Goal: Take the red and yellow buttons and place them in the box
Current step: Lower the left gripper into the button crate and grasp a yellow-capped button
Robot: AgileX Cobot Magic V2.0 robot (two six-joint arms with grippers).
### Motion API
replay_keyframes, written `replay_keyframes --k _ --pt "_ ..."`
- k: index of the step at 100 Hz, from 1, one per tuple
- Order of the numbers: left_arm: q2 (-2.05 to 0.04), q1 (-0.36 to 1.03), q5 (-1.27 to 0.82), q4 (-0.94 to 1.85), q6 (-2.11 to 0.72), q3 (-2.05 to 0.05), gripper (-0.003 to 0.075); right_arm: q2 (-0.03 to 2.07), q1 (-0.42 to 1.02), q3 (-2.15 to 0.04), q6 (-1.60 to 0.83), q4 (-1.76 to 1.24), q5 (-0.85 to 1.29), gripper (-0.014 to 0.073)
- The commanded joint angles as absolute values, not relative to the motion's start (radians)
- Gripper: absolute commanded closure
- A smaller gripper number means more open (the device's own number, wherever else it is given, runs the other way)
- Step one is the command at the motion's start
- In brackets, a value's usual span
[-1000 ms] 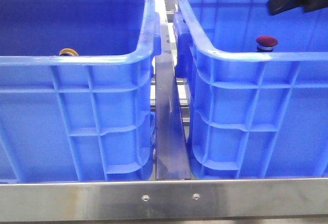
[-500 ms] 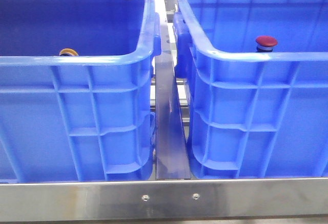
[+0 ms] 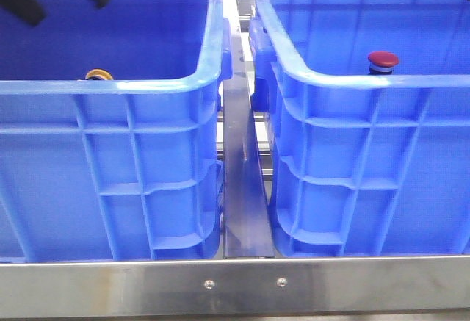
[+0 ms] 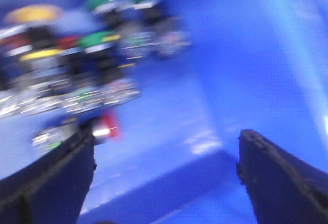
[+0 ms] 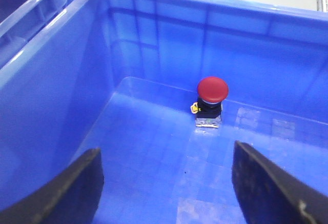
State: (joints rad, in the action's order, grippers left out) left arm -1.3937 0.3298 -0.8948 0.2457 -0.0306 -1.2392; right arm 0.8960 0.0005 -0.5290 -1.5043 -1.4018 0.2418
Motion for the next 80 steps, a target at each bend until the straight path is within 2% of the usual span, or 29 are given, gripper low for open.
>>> replay_keyframes --k 1,23,80 --pt "-1.394 0.283 -0.879 0.262 -0.018 -1.284 0.0181 0.884 -0.002 -0.554 -1.514 -1.423 0.246 0.0046" --pt "-1.513 0.216 -0.966 0.199 -0.018 -1.361 0.0181 0.884 -0.002 -0.554 -1.514 -1.423 0.246 0.0046" --pt "-1.764 0.216 -0.979 0.19 -0.018 -1.541 0.0181 0.884 -0.002 -0.554 -1.514 -1.423 0.246 0.0046"
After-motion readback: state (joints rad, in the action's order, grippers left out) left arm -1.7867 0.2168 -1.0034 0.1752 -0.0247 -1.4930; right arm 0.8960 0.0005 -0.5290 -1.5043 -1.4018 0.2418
